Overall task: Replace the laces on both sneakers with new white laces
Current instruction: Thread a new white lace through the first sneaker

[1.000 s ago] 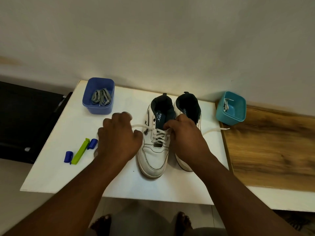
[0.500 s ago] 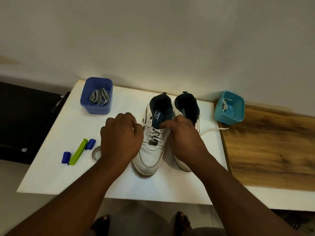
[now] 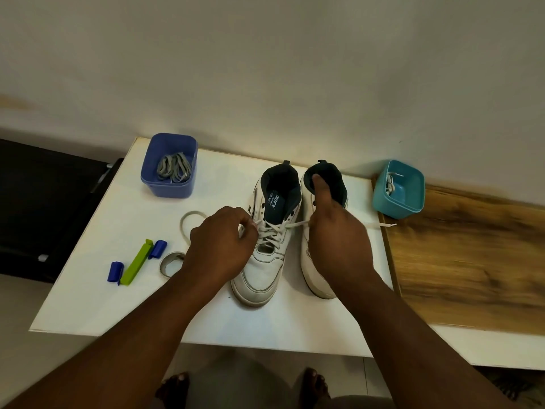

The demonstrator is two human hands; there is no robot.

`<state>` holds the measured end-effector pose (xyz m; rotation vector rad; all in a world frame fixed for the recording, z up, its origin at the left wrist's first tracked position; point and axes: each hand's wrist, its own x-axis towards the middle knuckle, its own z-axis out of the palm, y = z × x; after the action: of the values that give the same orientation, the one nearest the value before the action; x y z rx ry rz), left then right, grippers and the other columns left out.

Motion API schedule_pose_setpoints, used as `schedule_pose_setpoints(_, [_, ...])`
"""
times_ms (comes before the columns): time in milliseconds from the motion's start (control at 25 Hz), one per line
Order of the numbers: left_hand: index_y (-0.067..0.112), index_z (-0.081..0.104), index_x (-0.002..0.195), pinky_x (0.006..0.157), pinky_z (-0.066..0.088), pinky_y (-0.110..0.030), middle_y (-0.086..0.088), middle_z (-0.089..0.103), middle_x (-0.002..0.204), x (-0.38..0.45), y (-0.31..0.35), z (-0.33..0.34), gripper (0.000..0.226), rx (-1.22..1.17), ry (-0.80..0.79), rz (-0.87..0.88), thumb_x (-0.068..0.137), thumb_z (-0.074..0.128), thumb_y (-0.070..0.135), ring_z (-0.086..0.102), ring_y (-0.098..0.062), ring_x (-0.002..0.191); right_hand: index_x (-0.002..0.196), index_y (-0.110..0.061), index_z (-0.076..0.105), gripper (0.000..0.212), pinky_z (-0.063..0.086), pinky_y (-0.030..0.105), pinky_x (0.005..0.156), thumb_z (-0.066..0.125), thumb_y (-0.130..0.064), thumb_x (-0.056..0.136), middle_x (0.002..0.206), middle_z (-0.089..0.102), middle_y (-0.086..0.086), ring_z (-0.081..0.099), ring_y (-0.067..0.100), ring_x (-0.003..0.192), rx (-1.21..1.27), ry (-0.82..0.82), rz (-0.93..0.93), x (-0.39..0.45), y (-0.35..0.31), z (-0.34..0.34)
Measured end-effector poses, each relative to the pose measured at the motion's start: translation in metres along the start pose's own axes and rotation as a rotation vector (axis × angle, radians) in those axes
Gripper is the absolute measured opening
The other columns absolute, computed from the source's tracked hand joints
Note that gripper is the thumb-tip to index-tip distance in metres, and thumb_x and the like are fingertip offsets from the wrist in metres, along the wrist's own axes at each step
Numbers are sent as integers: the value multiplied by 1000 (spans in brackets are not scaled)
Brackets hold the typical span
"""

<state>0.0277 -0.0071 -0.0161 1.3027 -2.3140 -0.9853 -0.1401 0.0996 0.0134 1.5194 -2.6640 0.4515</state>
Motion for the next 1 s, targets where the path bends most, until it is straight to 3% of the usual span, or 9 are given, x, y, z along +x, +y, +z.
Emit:
schedule_pose_setpoints(120, [33,61,92,87,49,-42,9,63,99,0,-1,-1,8,11,10,4,96,57,39,61,-18,89,145,-25,45,56,45,32,60,60,-8,93,117,63,9,65,27,79,-126,83,86,6,15,-13])
schedule_pose_setpoints(200, [33,60,92,86,49,-42,9,63,99,0,-2,0,7,3,12,8,95,58,39,60,-17,89,125,-27,59,28,51,30,64,62,-23,97,112,66,2,65,21,81,-56,-32,66,6,17,-10])
schedule_pose_setpoints(320, [32,61,96,84,49,-40,8,64,102,0,-1,0,8,4,11,11,95,59,40,61,-17,89,121,-33,64,22,55,30,72,60,-38,99,104,70,-6,67,18,88,41,-208,36,1,12,3])
schedule_pose_setpoints(440, [29,59,122,90,52,-42,3,61,124,-1,1,0,29,11,51,26,95,61,40,60,-19,104,111,-30,65,15,42,23,60,53,-33,103,90,67,-7,60,15,73,-49,-56,92,3,12,1])
schedule_pose_setpoints(520, [29,54,134,96,52,-45,3,57,136,-1,4,1,39,-42,104,86,97,61,38,57,-19,117,111,-26,63,12,39,21,56,53,-25,104,86,63,-9,58,9,69,136,130,132,4,8,-6])
schedule_pose_setpoints(640, [29,61,129,97,52,-32,10,64,126,-2,16,0,32,-253,97,230,103,47,42,58,-8,116,107,-17,69,17,51,16,83,56,-7,101,109,69,-14,66,-2,102,791,195,65,1,-19,-12])
schedule_pose_setpoints(760, [33,67,118,90,52,-19,10,74,109,-8,33,-11,45,-762,-169,103,103,32,55,66,-4,110,99,-4,69,16,59,40,87,55,2,100,104,73,1,71,20,99,1108,-164,-214,-5,-36,-20])
schedule_pose_setpoints(840, [25,70,115,93,55,-30,0,76,109,-6,35,-15,54,-1020,-300,-23,96,31,57,70,-13,110,95,-4,67,13,59,45,83,56,-3,101,96,73,5,71,22,90,953,-494,-364,-12,-34,-20])
schedule_pose_setpoints(1000, [23,70,111,85,58,-29,4,76,92,-3,39,-16,18,-873,-139,-44,98,60,29,72,-8,92,92,-12,63,12,53,50,71,60,-19,101,82,65,3,63,22,74,689,-575,-371,-20,-27,-3])
